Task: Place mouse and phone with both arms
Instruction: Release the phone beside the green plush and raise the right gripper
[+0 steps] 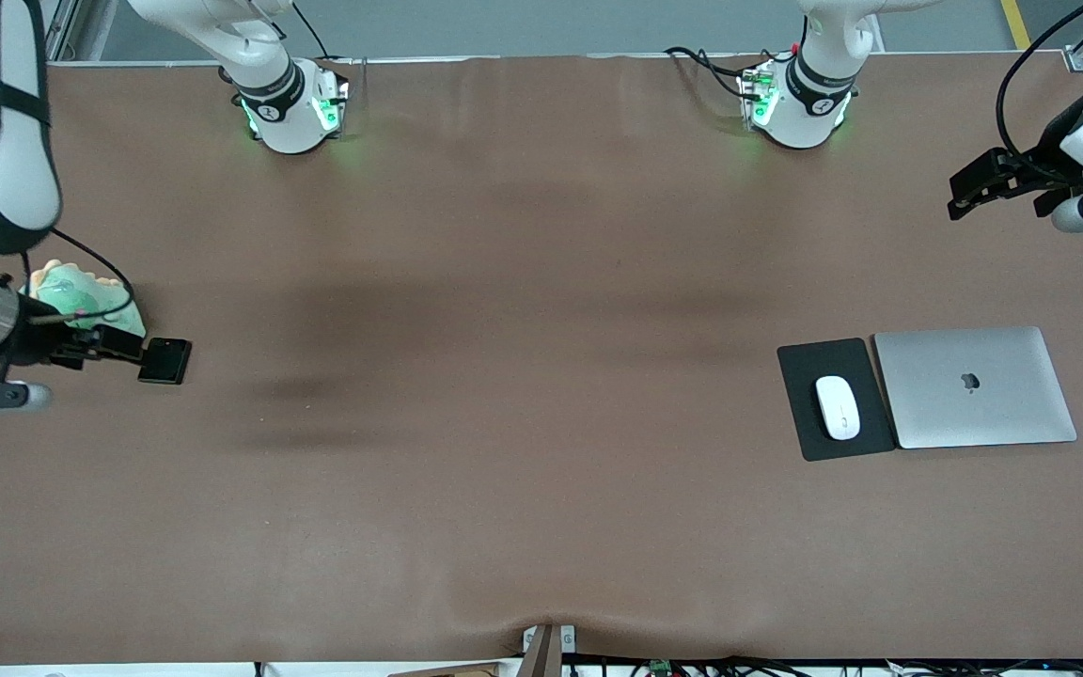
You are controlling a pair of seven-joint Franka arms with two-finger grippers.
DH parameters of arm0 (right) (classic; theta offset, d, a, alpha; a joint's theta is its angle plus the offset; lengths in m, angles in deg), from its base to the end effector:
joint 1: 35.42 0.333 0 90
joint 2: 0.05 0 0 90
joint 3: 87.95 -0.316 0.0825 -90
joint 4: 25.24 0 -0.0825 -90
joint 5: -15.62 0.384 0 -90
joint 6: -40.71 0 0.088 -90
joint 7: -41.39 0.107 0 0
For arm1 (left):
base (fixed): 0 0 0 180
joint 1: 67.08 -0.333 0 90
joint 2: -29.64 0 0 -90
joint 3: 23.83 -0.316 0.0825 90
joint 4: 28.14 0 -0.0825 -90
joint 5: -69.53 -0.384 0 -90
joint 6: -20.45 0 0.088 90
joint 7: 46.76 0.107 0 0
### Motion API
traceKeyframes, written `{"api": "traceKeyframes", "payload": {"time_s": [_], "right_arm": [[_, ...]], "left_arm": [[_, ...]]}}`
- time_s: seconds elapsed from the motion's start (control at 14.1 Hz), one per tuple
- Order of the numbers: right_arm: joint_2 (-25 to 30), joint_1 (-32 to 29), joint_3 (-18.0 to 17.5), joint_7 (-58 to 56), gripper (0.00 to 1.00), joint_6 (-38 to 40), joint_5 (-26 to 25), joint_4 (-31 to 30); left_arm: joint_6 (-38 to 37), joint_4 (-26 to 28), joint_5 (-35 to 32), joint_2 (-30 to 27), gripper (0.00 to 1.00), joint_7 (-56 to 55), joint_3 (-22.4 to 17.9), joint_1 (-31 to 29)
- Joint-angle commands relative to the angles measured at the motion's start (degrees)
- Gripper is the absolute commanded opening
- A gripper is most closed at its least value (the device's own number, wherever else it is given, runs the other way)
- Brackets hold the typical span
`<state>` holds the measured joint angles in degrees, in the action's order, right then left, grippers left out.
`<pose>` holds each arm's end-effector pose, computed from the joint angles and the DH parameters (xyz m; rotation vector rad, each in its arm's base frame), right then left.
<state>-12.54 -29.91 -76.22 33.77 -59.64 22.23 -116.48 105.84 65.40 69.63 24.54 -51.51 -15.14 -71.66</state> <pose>0.6209 -0.0468 0.5034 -3.0660 -0.0063 0.0697 0.5166 -0.0411 0.6359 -3.1246 -0.0188 0.0831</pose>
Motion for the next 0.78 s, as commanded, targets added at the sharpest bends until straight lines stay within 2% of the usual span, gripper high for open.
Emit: {"api": "traceKeyframes", "payload": {"time_s": [0.0, 0.21, 0.5, 0.71], "right_arm": [[5.4, -5.4, -5.1, 1.7, 1.00, 5.2, -2.9, 0.5], [10.2, -10.7, -10.8, 3.7, 1.00, 9.8, -3.8, 0.1], [14.1, -11.1, -13.1, 6.6, 1.00, 16.1, -4.9, 0.0], [15.1, -11.9, -14.4, 6.6, 1.00, 17.2, -4.9, 0.0]], "left_arm": [[0.7, 0.5, 1.3, -0.8, 1.00, -0.7, -0.2, -0.2], [0.7, 0.9, 1.3, -1.1, 1.00, -0.7, -0.2, -0.2], [0.6, 1.0, 1.3, -1.3, 1.00, -0.7, -0.2, -0.2], [0.4, 0.8, 1.3, -1.5, 1.00, -0.5, -0.2, -0.9]]}}
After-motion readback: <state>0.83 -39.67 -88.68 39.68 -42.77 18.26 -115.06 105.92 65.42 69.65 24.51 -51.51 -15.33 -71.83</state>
